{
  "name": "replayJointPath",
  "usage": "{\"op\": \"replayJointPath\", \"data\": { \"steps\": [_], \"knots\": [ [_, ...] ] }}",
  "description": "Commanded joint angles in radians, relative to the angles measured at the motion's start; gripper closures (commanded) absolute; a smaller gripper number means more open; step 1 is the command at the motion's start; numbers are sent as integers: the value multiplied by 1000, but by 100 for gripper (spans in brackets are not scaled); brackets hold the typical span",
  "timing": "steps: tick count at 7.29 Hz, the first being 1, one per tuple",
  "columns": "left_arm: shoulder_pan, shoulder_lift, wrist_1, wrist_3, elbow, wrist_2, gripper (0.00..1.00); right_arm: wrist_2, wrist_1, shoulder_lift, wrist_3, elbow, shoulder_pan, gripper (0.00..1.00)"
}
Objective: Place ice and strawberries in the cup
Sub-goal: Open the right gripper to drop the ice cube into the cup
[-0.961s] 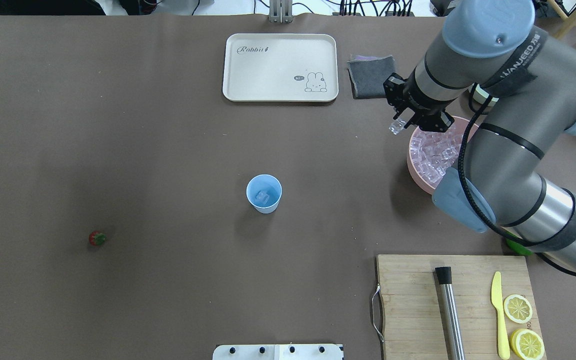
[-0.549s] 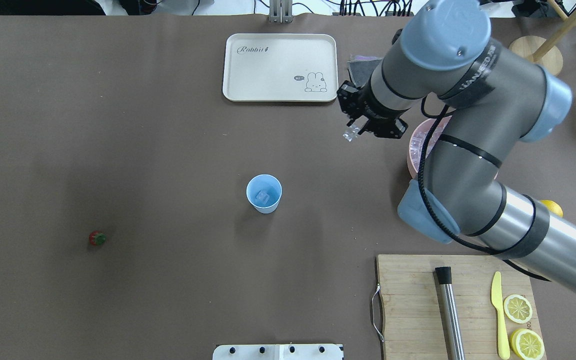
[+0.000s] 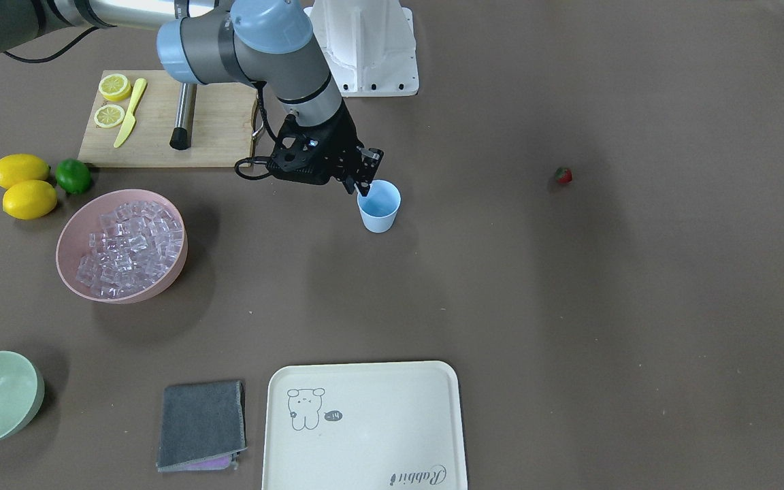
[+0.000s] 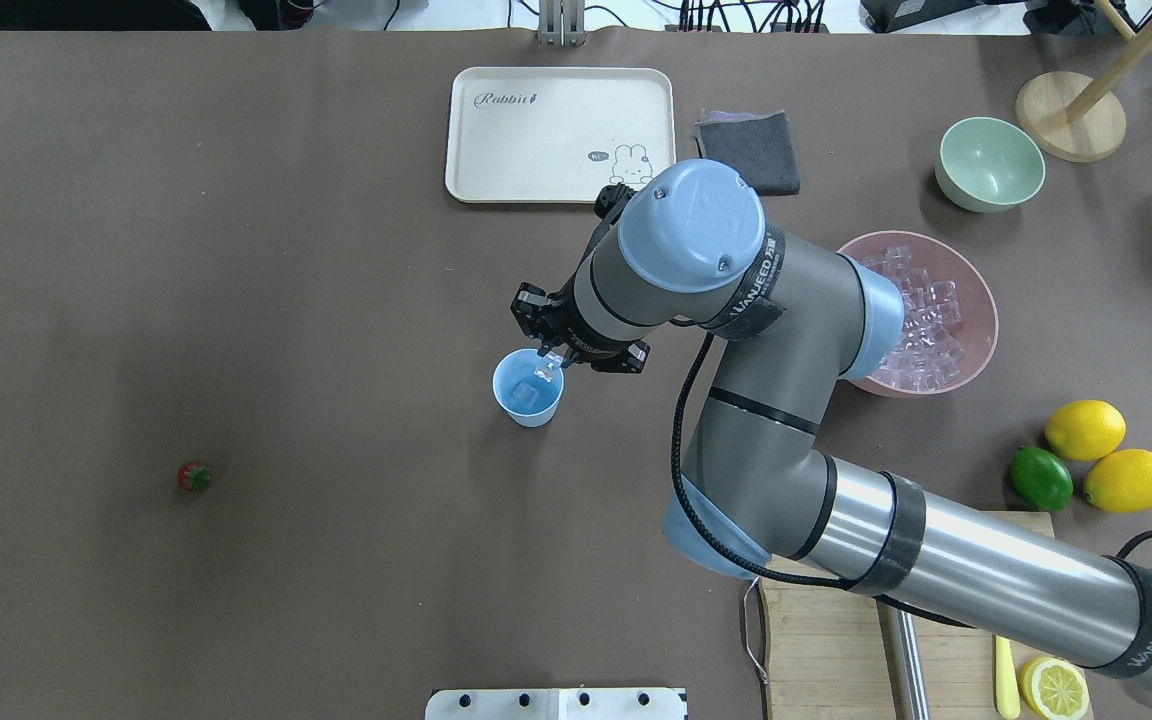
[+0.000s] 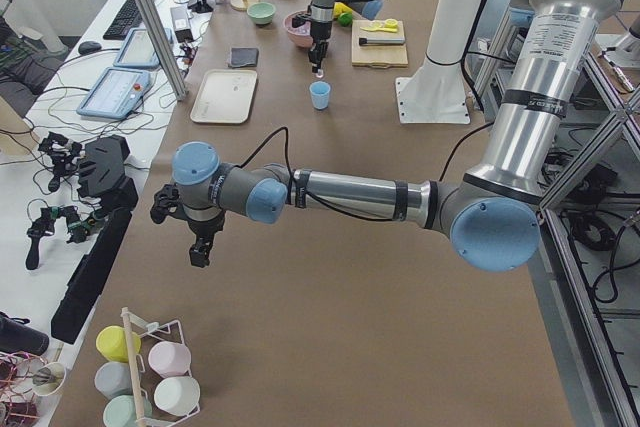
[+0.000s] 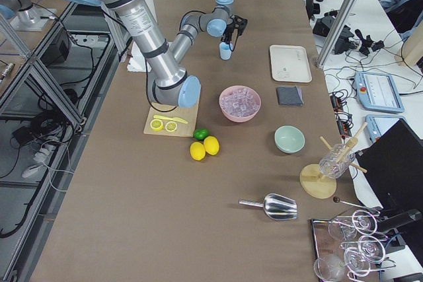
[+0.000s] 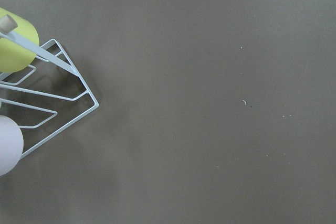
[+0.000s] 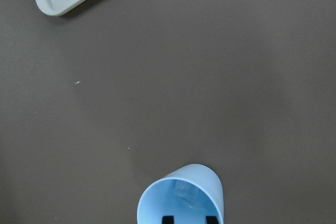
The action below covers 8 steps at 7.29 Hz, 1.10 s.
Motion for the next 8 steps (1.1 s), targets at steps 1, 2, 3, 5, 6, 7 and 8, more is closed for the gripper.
{"op": "replayJointPath", "data": {
  "steps": [1, 2, 3, 5, 6, 7, 8],
  "knots": [
    [0, 1, 0, 0, 0, 0, 2, -1, 12, 1, -2, -18, -26, 100],
    [0, 1, 1, 0, 0, 0, 2, -3, 11, -3, 3, -28, -37, 99],
    [0, 1, 0, 0, 2, 0, 2, -18, 11, 0, 6, -33, -40, 50],
    [0, 1, 0, 0, 5, 0, 2, -26, 8, 33, 12, -33, -29, 16],
    [0, 1, 0, 0, 5, 0, 2, -15, 2, 39, 12, -25, -13, 3],
    [0, 1, 0, 0, 5, 0, 2, 35, -2, 34, 6, -12, 24, 3],
    [0, 1, 0, 0, 5, 0, 2, 109, -32, 21, -6, 5, 84, 3]
  ]
}}
